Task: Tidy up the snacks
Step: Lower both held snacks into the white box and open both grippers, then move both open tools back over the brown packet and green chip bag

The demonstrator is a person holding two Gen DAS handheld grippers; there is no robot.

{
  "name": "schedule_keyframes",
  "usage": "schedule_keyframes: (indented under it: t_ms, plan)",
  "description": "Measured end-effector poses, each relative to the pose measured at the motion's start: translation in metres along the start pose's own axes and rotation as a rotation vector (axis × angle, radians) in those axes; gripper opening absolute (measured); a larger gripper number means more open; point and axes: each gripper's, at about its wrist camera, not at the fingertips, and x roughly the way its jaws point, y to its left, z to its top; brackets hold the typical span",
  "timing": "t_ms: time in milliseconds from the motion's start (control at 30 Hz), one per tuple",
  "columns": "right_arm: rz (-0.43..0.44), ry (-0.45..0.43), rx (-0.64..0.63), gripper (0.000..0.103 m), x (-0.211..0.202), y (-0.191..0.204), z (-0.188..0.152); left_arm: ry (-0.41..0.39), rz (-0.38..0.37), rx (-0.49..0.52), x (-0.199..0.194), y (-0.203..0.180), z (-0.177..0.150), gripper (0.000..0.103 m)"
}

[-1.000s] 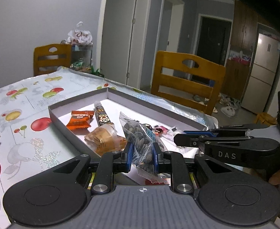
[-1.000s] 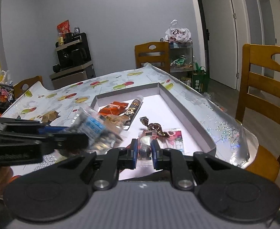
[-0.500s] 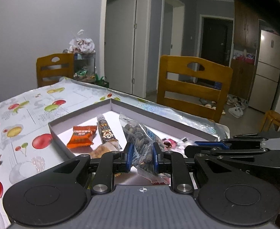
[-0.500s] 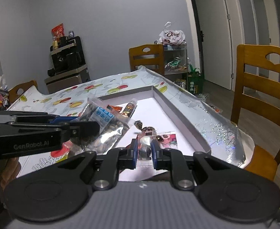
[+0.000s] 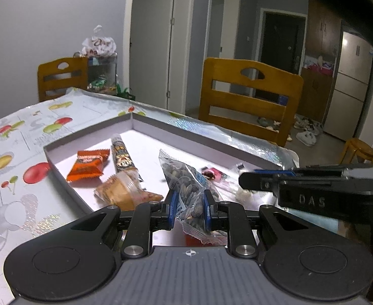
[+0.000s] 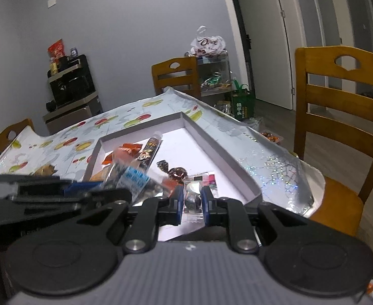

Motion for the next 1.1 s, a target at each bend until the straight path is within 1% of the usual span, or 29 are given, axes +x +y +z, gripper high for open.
schedule_keyframes:
  t_ms: [167,433,500,533,567,600,667,733,767,800,867,933,1000,1067,1100]
  plan:
    - [-0.011,0.003,0.026,0.014,0.003,-0.004,0.001,0.003,0.003,0.002,0.000,0.000,-0.003,0.023]
    - [-0.010,0.004,0.019,0.014,0.004,-0.004,0.000,0.015,0.005,-0.010,0.001,0.002,-0.003,0.025]
    - [-0.013,0.004,0.022,0.014,0.005,-0.004,0.000,0.011,0.005,-0.016,0.000,0.002,-0.003,0.035]
    - [-0.013,0.005,0.024,0.014,0.005,-0.004,0.000,0.006,0.005,-0.019,-0.001,0.002,-0.003,0.038]
    - [-0.014,0.007,0.026,0.014,0.005,-0.004,0.000,0.000,0.006,-0.019,-0.002,0.002,-0.003,0.045]
    - [-0.014,0.009,0.028,0.015,0.005,-0.004,0.000,-0.007,0.007,-0.016,-0.003,0.002,-0.003,0.048]
    - [-0.014,0.017,0.029,0.015,0.006,-0.004,0.001,-0.018,0.010,-0.009,-0.006,0.001,-0.001,0.052]
    - [-0.013,0.027,0.027,0.023,0.006,-0.002,0.001,-0.030,0.015,-0.002,-0.009,0.001,-0.001,0.063]
    - [-0.015,0.027,0.029,0.034,0.006,-0.002,0.002,-0.037,0.018,-0.003,-0.011,0.001,0.000,0.075]
    - [-0.015,0.025,0.031,0.046,0.006,-0.001,0.002,-0.049,0.018,-0.005,-0.014,0.001,0.000,0.080]
    - [-0.015,0.005,0.030,0.056,0.003,0.002,0.002,-0.070,0.023,-0.007,-0.020,0.004,0.000,0.082]
    - [-0.018,-0.003,0.022,0.057,0.001,0.006,0.003,-0.078,0.029,-0.008,-0.026,0.008,0.001,0.084]
    - [-0.012,0.000,0.016,0.057,0.001,0.011,0.004,-0.093,0.038,-0.018,-0.033,0.013,0.000,0.090]
    - [-0.005,0.002,0.008,0.058,0.002,0.018,0.004,-0.101,0.047,-0.033,-0.041,0.020,-0.001,0.093]
    - [-0.001,0.003,0.004,0.061,0.001,0.021,0.005,-0.104,0.054,-0.042,-0.045,0.024,-0.002,0.093]
